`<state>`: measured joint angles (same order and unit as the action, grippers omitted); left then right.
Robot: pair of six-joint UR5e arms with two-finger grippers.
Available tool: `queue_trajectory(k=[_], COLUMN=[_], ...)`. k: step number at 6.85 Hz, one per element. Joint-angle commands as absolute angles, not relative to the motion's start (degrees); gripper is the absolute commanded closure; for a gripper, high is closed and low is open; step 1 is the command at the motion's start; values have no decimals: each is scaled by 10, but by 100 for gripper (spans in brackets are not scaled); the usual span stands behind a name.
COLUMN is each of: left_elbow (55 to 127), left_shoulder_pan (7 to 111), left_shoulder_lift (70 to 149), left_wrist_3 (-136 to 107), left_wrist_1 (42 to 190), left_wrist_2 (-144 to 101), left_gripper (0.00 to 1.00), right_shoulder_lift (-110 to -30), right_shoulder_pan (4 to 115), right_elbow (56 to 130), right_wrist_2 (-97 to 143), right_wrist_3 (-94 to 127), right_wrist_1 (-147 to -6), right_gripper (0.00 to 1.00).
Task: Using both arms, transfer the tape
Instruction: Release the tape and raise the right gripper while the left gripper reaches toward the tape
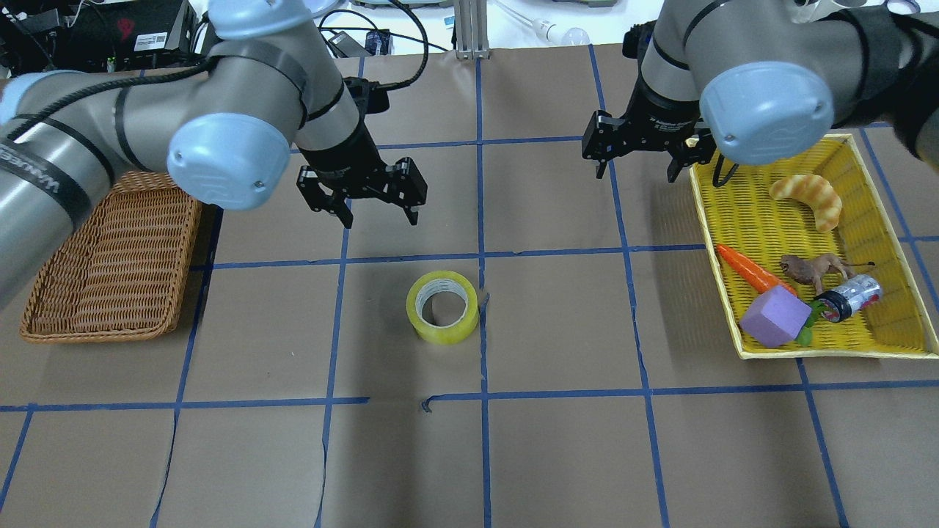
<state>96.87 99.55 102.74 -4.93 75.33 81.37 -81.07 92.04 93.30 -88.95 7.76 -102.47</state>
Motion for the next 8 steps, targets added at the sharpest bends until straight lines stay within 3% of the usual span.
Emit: queue_trajectory(k=[1,4,5,6,7,8], left_elbow=[1048,1077,1081,1080,1080,1081], left_shoulder_pan=[1008,1009,1015,1020,1021,1021], left_shoulder_lift=[1060,1134,1151,1153,1150,1148], left_wrist_3=[-62,-64,-62,-71,-89,-99], left_wrist_1=[639,549,548,548,548,549], left_wrist_2=[813,813,816,818,817,814], left_gripper=[0,0,8,42,88,76], right_shoulder_lift=[-822,-824,-824,-824,-824,-825], right_shoulder_pan=[914,914,914,913,914,914], right_elbow=[933,931,930,930,930,931], right_wrist_2=[-891,-892,-891,-891,-891,-893], right_wrist_3=[69,68,68,67,67,67], right_wrist_1=[-1005,-976,-980,-984,-984,-984], right_gripper=[0,0,0,0,0,0])
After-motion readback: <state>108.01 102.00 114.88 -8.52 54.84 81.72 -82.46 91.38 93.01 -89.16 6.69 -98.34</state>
